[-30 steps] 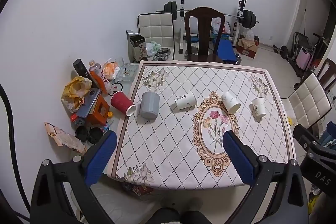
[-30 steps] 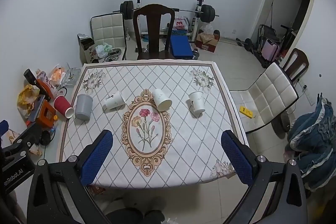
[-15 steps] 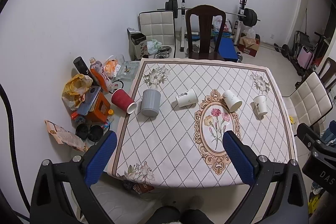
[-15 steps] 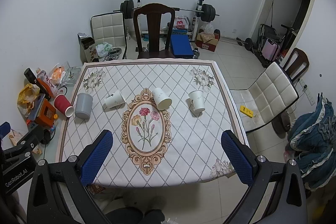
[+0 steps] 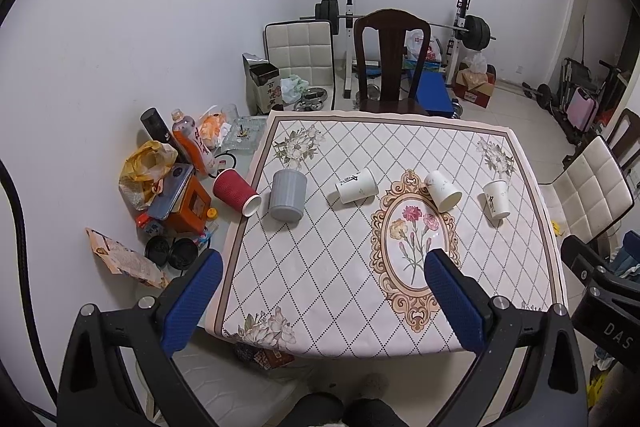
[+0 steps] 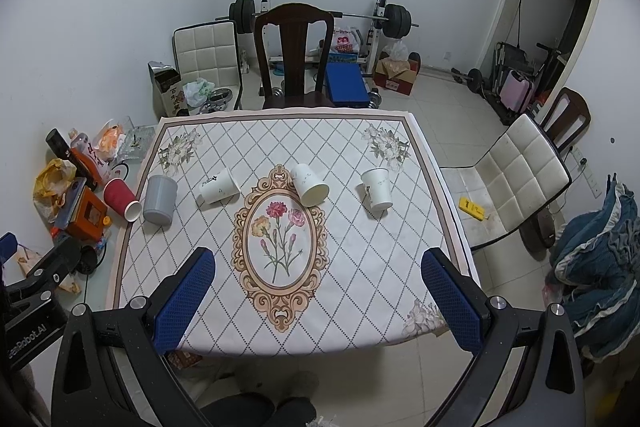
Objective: Flip cup upright
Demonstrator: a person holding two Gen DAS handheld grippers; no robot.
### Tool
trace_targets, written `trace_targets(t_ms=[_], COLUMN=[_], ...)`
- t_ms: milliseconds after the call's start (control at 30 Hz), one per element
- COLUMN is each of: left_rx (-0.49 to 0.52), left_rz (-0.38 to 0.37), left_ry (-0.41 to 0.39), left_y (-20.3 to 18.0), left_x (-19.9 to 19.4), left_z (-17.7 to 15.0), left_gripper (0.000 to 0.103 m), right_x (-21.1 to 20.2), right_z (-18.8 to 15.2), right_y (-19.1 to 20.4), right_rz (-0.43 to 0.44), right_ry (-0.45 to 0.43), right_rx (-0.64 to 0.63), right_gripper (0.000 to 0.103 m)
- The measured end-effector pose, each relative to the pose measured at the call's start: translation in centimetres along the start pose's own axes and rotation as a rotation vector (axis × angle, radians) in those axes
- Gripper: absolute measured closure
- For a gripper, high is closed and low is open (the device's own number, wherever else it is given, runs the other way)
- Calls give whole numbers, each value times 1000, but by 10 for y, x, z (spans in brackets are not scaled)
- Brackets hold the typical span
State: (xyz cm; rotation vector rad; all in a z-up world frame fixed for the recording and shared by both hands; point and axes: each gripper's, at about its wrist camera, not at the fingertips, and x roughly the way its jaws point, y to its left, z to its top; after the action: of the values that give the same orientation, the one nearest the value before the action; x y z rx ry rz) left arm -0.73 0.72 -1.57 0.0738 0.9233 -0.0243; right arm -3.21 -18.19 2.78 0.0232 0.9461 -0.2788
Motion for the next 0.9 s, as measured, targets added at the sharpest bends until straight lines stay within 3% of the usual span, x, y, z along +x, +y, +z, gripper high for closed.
trace_targets(t_ms=[900], left_rx=[-1], left_rz=[-1], left_ry=[2], left_y=[1], left_x=[-2], left_z=[2], left_gripper=[0], right_x=[4], right_z=[-9], right_y=[4], right_rz=[3], right_ry=[8], right_rx=[-1], right_gripper=[0])
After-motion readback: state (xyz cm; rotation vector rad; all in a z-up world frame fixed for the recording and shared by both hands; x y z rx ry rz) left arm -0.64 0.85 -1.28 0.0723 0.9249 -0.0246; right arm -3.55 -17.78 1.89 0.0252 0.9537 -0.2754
